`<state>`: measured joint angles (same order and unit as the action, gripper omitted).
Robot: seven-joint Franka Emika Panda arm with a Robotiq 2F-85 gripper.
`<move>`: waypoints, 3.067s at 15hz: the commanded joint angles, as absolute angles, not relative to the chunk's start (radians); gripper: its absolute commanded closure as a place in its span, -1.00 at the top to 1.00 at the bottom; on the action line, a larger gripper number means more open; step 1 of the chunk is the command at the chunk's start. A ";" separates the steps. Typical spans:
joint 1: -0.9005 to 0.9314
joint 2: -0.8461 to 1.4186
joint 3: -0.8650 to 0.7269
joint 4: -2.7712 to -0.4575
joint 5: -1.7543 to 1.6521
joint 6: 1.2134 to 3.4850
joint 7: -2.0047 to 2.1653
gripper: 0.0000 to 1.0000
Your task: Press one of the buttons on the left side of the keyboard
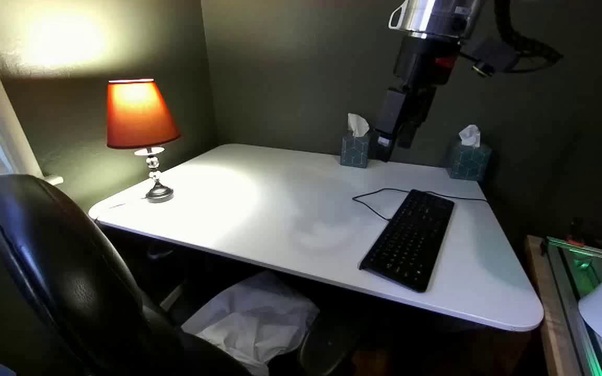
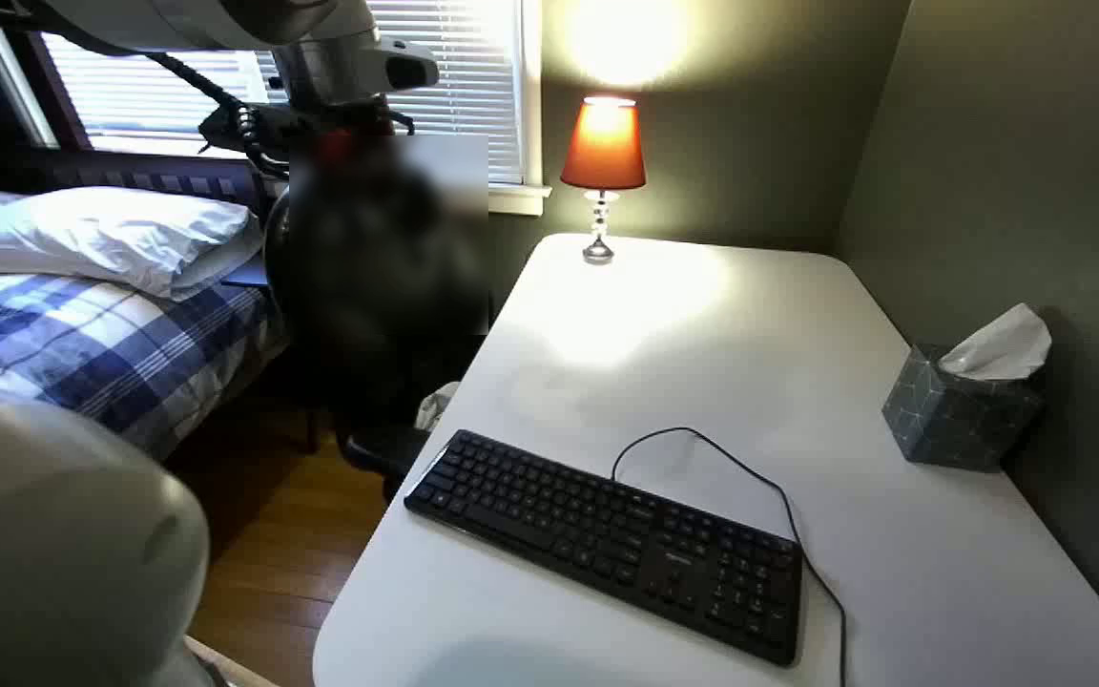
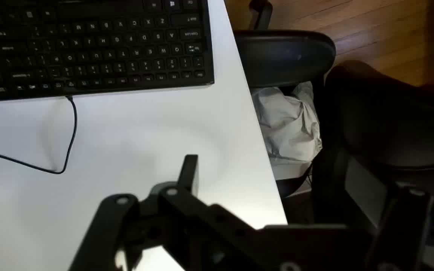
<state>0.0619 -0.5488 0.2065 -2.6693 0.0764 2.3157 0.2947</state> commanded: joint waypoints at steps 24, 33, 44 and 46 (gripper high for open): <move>0.025 -0.169 0.081 -2.652 0.047 2.429 0.130 1.00; 0.020 -0.027 0.045 -2.604 0.061 2.385 0.084 -0.62; 0.010 0.102 0.021 -2.545 0.064 2.366 0.076 -1.00; 0.011 0.121 0.019 -2.537 0.052 2.367 0.078 -1.00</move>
<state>0.0103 0.0826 0.0256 -2.5653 0.0598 2.3922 0.0871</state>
